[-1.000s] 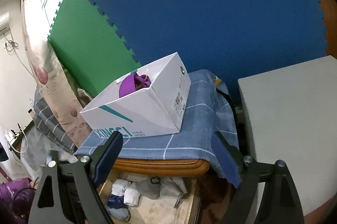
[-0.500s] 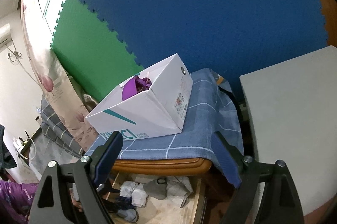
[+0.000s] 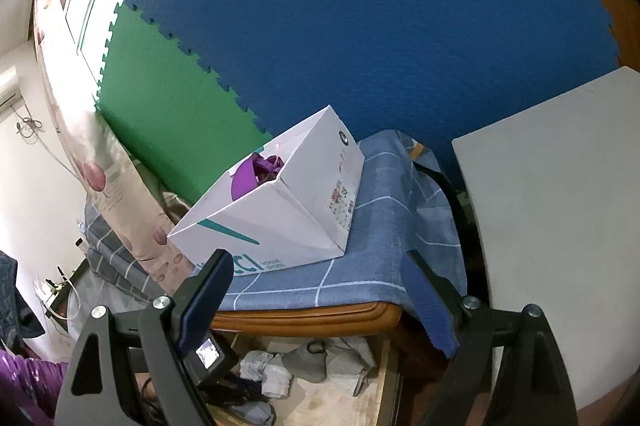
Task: Take underwear out of drawer
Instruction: 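Reach the left tool into the drawer and grasp the dark blue underwear, then lift the dark blue underwear into the shoe box and open the left gripper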
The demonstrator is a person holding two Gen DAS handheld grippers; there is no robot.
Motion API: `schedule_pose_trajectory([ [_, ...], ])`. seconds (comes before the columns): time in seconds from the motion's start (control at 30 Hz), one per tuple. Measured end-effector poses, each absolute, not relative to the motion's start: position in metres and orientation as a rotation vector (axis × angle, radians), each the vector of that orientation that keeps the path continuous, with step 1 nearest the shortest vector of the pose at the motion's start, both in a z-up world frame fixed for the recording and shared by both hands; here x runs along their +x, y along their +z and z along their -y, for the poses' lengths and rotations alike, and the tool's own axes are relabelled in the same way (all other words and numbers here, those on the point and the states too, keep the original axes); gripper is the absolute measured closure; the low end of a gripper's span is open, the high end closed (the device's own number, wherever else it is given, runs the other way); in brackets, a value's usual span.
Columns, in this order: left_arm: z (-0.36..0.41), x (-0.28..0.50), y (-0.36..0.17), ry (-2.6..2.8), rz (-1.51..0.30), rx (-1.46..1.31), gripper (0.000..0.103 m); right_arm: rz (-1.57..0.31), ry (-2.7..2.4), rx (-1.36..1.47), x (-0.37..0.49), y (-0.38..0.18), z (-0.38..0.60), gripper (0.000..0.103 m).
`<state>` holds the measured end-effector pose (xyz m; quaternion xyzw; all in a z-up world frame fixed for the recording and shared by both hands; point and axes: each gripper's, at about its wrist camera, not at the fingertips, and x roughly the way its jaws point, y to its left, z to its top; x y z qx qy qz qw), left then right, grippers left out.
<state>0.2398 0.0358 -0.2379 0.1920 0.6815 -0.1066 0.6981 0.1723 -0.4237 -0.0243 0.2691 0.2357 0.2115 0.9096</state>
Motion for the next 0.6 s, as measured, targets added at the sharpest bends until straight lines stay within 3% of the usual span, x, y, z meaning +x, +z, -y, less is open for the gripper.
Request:
schedule_pose_trajectory([
  [0.2,-0.031,0.221,-0.210,-0.253,-1.441,0.396,0.088,-0.484,0.426,0.570,0.172,-0.026,0.427,0.015],
  [0.6,-0.020,0.167,-0.068,-0.414,-1.166,0.182,0.088,-0.473,0.396,0.677,0.173,-0.035,0.449,0.015],
])
